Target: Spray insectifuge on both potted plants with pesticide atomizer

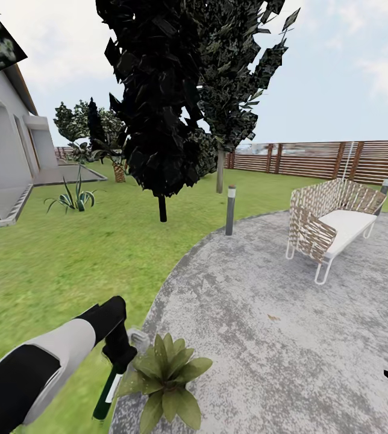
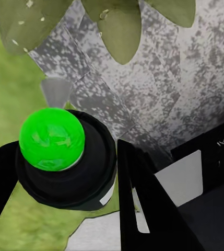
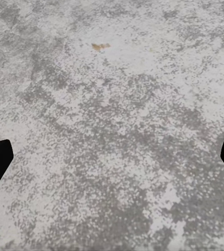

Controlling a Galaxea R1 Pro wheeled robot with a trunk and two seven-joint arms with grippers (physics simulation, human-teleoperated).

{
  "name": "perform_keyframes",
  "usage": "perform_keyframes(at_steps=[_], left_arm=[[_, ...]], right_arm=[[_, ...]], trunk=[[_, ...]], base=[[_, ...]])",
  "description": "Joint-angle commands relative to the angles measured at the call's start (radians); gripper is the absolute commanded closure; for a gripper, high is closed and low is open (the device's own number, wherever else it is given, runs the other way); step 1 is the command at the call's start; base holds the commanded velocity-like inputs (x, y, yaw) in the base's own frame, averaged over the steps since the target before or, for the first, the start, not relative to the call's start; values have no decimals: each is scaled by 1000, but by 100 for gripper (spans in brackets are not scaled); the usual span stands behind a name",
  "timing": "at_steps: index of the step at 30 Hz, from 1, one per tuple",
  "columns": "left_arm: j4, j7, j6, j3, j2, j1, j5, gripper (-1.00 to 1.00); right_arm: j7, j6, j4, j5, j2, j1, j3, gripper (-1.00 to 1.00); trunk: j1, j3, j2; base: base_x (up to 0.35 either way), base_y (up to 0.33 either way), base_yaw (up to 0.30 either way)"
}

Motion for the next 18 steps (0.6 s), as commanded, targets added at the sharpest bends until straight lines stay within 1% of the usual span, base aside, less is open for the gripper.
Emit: perform_keyframes(at_steps=[1, 3, 6, 8, 11, 12, 13, 15, 18], left_arm=[[-3, -9, 5, 2, 0, -6, -11, 100], [-3, -10, 5, 2, -1, -18, -11, 100], [-3, -10, 5, 2, -3, -22, -10, 100], [-2, -11, 5, 2, -9, -23, -10, 100], [0, -11, 5, 1, -30, -23, -9, 100], [1, -11, 5, 1, -49, -23, -9, 100], [2, -11, 5, 1, -61, -23, -8, 100], [2, -11, 5, 1, -71, -23, -8, 100], [2, -10, 5, 1, -79, -23, -8, 100]], right_arm=[[10, 4, -1, 9, 0, -1, -1, -100], [10, 4, -1, 9, 0, -1, -1, -100], [10, 4, -1, 9, 0, -1, -1, -100], [10, 4, -1, 9, 0, -1, -1, -100], [10, 4, -1, 9, 0, -1, -1, -100], [10, 4, -1, 9, 0, -1, -1, -100], [10, 4, -1, 9, 0, -1, -1, -100], [10, 4, -1, 9, 0, -1, -1, -100], [10, 4, -1, 9, 0, -1, -1, -100]], trunk=[[0, -1, 0], [0, -1, 0], [0, -1, 0], [0, -1, 0], [0, -1, 0], [0, -1, 0], [0, -1, 0], [0, -1, 0], [0, -1, 0]], base=[[0, 0, 0], [0, 0, 0], [0, 0, 0], [0, 0, 0], [0, 0, 0], [0, 0, 0], [0, 0, 0], [0, 0, 0], [0, 0, 0]])
